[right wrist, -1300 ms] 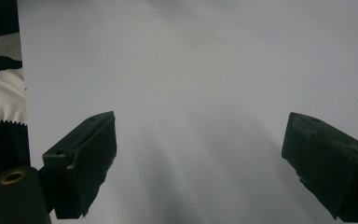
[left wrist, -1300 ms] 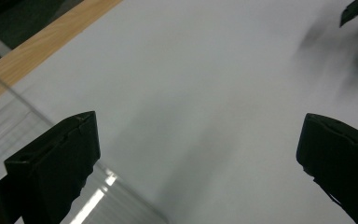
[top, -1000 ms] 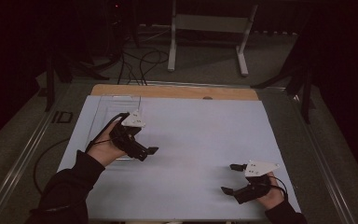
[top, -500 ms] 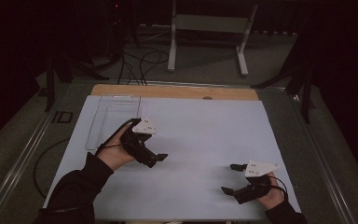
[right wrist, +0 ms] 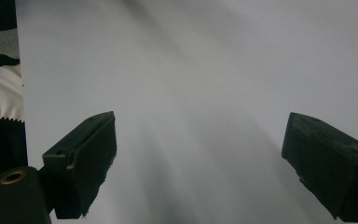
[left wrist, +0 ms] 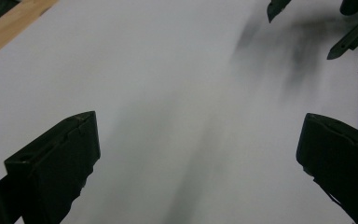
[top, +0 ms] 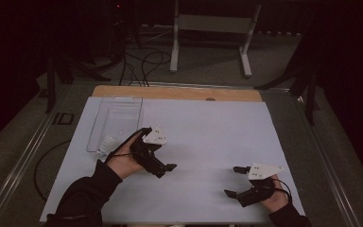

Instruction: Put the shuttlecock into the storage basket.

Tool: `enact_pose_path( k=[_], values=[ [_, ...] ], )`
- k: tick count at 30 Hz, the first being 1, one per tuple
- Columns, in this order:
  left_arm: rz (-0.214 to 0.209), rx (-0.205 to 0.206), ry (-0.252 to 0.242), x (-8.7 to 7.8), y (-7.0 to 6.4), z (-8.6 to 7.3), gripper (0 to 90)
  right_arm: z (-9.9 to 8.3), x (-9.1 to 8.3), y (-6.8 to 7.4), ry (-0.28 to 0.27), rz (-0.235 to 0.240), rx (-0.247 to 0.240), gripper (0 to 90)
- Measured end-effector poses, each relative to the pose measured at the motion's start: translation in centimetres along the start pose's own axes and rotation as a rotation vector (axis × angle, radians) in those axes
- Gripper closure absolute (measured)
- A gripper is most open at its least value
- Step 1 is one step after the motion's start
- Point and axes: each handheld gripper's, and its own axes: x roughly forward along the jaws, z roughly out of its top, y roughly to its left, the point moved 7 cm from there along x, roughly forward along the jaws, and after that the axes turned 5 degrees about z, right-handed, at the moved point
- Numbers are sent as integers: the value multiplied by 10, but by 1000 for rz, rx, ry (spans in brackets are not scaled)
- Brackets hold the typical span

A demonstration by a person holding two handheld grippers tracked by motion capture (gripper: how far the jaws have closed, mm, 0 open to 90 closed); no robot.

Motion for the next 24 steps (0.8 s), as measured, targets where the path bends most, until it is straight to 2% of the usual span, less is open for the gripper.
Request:
enact_pose_path(
  k=[11, 19, 24],
  values=[
    [-39, 13, 2, 13, -15, -7, 0, -1, 0, 0, 4, 0, 0, 103],
    [-50, 26, 4, 18, -23, -14, 0, -1, 0, 1, 6, 2, 2, 103],
    [-75, 22, 5, 21, -29, -21, 0, -1, 1, 1, 6, 5, 2, 103]
  ],
)
